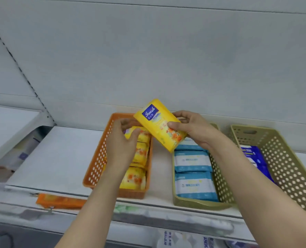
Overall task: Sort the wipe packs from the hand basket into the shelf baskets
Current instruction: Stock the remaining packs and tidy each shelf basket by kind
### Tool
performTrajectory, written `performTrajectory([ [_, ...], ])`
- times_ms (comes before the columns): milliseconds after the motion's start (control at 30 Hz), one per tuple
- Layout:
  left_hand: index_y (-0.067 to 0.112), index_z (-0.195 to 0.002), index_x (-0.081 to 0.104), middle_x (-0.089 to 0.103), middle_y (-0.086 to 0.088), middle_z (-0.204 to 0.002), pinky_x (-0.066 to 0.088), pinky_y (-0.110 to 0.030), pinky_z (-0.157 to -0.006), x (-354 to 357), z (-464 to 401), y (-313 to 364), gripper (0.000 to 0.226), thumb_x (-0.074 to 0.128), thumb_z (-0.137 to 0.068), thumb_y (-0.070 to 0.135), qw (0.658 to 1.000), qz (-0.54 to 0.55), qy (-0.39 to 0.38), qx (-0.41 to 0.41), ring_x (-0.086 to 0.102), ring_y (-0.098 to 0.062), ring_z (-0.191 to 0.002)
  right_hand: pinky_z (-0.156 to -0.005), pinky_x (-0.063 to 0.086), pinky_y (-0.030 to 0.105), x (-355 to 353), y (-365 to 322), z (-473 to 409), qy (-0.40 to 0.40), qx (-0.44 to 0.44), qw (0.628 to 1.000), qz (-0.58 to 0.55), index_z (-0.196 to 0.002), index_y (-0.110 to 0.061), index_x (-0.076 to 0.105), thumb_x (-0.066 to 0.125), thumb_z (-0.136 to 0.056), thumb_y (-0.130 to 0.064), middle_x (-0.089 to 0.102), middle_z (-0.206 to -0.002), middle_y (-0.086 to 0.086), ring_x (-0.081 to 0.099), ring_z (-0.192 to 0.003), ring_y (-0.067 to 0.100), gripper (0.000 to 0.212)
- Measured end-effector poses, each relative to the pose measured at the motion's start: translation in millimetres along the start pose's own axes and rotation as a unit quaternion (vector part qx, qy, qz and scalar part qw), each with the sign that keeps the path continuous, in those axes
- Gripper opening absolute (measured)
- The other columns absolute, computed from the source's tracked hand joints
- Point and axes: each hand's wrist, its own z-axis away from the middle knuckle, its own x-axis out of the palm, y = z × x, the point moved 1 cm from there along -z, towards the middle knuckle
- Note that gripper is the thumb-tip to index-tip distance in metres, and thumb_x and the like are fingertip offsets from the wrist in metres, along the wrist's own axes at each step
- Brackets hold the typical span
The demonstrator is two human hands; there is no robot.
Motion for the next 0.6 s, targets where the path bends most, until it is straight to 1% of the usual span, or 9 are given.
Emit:
performTrajectory([
  [33,0.021,-0.115,0.057,0.066,0.011,-0.110,0.040,-0.017,-0.085,-22.0,-8.6,-14.8,0.030,0.069,-0.088,0.026,0.998,-0.054,0.018,0.009,0.059,0.000,-0.099,-0.062,0.053,0.021,14.3,-2.5,-6.2,-0.009,0.003,1.000,0.012,-0.102,-0.022,0.067,0.078,-0.080,-0.013,0.075,-0.084,-0.001,0.071,-0.075,0.012,0.026],
  [67,0.020,-0.120,0.056,0.066,0.007,-0.116,0.039,-0.021,-0.087,-42.0,-16.7,-30.7,0.034,0.066,-0.089,0.031,0.996,-0.089,0.023,-0.009,0.058,-0.007,-0.106,-0.064,0.052,0.020,28.0,-4.9,-11.7,-0.022,0.007,0.999,0.031,-0.101,-0.022,0.068,0.078,-0.081,-0.012,0.074,-0.084,-0.002,0.070,-0.076,0.011,0.025],
  [133,0.021,-0.130,0.054,0.062,0.003,-0.126,0.040,-0.028,-0.091,-73.1,-28.4,-61.1,0.042,0.059,-0.092,0.039,0.991,-0.102,-0.005,-0.084,0.057,-0.015,-0.114,-0.072,0.053,0.021,55.7,-8.1,-19.3,-0.061,0.021,0.994,0.089,-0.102,-0.022,0.068,0.078,-0.080,-0.013,0.072,-0.089,-0.002,0.068,-0.081,0.010,0.026],
  [233,0.027,-0.131,0.054,0.065,0.003,-0.124,0.047,-0.030,-0.082,-89.2,-32.7,-88.1,0.043,0.052,-0.095,0.049,0.980,-0.039,-0.113,-0.161,0.062,-0.012,-0.104,-0.089,0.049,0.026,91.8,-4.6,-20.7,-0.121,0.064,0.966,0.219,-0.111,-0.025,0.067,0.081,-0.079,-0.022,0.065,-0.106,0.000,0.062,-0.099,0.009,0.036],
  [333,0.033,-0.127,0.055,0.066,0.006,-0.118,0.053,-0.028,-0.073,-90.0,-31.1,-97.1,0.043,0.054,-0.091,0.056,0.965,0.056,-0.181,-0.181,0.066,-0.010,-0.099,-0.091,0.050,0.030,115.4,0.6,-15.6,-0.145,0.079,0.927,0.337,-0.118,-0.023,0.067,0.082,-0.077,-0.031,0.063,-0.113,-0.001,0.059,-0.106,0.011,0.045],
  [400,0.037,-0.126,0.054,0.065,0.009,-0.117,0.053,-0.023,-0.069,-91.4,-32.5,-99.9,0.051,0.055,-0.083,0.064,0.961,0.076,-0.197,-0.181,0.065,-0.008,-0.100,-0.089,0.052,0.031,125.2,4.4,-10.3,-0.150,0.094,0.919,0.353,-0.120,-0.024,0.066,0.081,-0.078,-0.033,0.064,-0.113,-0.002,0.062,-0.104,0.015,0.045],
  [500,0.041,-0.128,0.050,0.063,0.014,-0.116,0.052,-0.015,-0.060,-93.4,-34.7,-101.6,0.062,0.057,-0.073,0.068,0.954,0.089,-0.223,-0.177,0.064,-0.002,-0.096,-0.094,0.050,0.031,139.4,12.5,-1.7,-0.134,0.117,0.921,0.348,-0.119,-0.029,0.065,0.080,-0.079,-0.036,0.061,-0.117,-0.004,0.058,-0.109,0.010,0.043],
  [533,0.041,-0.129,0.048,0.062,0.013,-0.117,0.053,-0.015,-0.061,-93.1,-35.1,-102.9,0.062,0.059,-0.074,0.066,0.952,0.096,-0.231,-0.178,0.064,-0.001,-0.096,-0.095,0.051,0.032,144.9,15.8,0.5,-0.130,0.120,0.920,0.350,-0.118,-0.029,0.065,0.079,-0.080,-0.035,0.062,-0.117,-0.004,0.059,-0.109,0.011,0.042],
  [600,0.041,-0.132,0.046,0.061,0.011,-0.123,0.059,-0.026,-0.070,-92.3,-35.4,-105.5,0.062,0.065,-0.077,0.060,0.948,0.105,-0.241,-0.181,0.064,-0.005,-0.100,-0.093,0.051,0.034,155.3,21.1,3.7,-0.118,0.111,0.909,0.384,-0.118,-0.029,0.067,0.078,-0.081,-0.036,0.065,-0.116,-0.005,0.061,-0.105,0.013,0.039],
])
